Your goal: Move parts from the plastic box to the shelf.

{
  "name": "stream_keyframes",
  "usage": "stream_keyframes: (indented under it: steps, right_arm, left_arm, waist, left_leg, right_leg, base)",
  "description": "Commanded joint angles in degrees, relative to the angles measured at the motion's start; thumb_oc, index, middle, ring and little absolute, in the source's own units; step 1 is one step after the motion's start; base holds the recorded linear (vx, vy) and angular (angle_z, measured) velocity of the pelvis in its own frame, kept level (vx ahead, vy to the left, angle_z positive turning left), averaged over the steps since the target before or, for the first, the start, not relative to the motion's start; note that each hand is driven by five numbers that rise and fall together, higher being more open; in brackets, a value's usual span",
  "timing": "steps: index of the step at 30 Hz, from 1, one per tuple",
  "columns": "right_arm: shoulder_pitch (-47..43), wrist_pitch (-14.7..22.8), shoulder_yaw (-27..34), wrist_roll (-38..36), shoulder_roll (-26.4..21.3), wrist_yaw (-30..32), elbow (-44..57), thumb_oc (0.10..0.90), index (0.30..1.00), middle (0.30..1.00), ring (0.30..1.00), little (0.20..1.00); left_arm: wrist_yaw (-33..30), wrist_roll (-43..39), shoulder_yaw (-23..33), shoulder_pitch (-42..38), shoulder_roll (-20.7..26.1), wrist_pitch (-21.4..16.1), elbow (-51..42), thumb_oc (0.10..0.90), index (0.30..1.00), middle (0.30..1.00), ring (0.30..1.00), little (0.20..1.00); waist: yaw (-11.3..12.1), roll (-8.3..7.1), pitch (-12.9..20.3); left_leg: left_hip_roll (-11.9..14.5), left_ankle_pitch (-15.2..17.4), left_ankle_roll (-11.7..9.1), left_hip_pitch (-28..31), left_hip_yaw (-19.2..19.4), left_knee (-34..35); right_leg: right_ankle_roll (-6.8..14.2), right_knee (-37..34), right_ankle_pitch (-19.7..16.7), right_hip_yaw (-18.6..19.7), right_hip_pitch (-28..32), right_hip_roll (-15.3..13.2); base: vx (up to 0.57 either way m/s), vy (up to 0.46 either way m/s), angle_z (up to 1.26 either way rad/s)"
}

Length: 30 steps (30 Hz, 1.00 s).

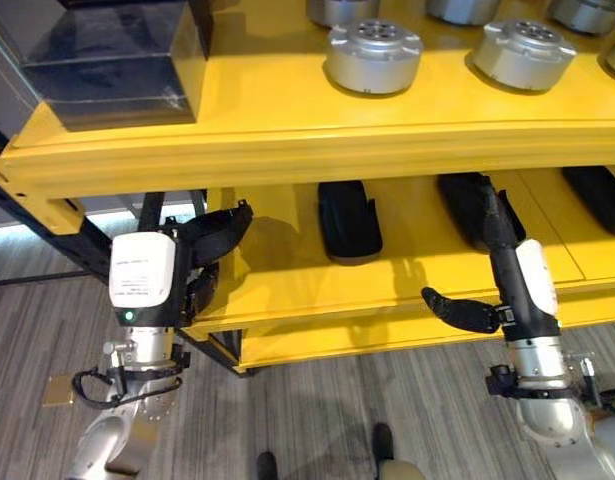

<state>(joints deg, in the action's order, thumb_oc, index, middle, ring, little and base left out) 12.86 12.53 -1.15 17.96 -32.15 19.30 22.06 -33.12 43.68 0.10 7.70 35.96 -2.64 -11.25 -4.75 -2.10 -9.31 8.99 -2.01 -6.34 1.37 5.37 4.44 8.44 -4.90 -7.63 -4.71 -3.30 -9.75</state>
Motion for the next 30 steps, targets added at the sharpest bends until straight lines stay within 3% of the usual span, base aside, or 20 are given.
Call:
stream_keyframes:
  steps: [1, 17, 30]
  right_arm:
    - [-5.8, 3.3, 2.9, 0.1, -2.2, 2.9, 4.4, 0.9, 1.0, 1.0, 1.0, 1.0]
    - [-11.0, 2.8, 0.7, 0.0, -3.3, 2.8, 4.4, 0.9, 1.0, 1.0, 1.0, 1.0]
    - [-12.2, 3.1, 0.1, -1.0, -4.1, 1.6, 5.4, 0.9, 1.0, 1.0, 1.0, 1.0]
  left_arm:
    - [-4.7, 2.5, 3.3, -7.8, 3.2, 0.7, 0.2, 0.4, 0.3, 0.3, 0.3, 0.3]
    - [-2.7, 6.3, -0.2, -13.2, 2.4, 8.6, 14.2, 0.4, 0.3, 0.3, 0.3, 0.3]
    - [-2.6, 5.6, -1.2, -18.5, 2.1, 11.9, 21.0, 0.4, 0.3, 0.3, 0.3, 0.3]
  waist:
    - [-0.5, -0.67, 2.3]
    - [-1.5, -1.69, -3.8]
    - [-2.4, -2.22, -5.3]
  left_leg:
    - [1.8, -1.3, 0.4, -1.7, 1.7, -0.4]
    - [3.8, -3.2, -0.6, -6.3, 2.9, -1.4]
    - [4.3, -3.5, -1.2, -8.4, 3.4, -2.1]
  right_leg:
    - [-0.5, 5.6, 6.7, 0.1, -0.7, 0.4]
    - [-1.1, 7.3, 5.6, 2.1, -7.4, 2.3]
    - [-1.3, 8.3, 5.4, 2.5, -10.1, 2.9]
  base:
    - [-0.05, -0.022, -0.07]
    - [-0.07, -0.019, -0.09]
    - [-0.01, -0.004, -0.02]
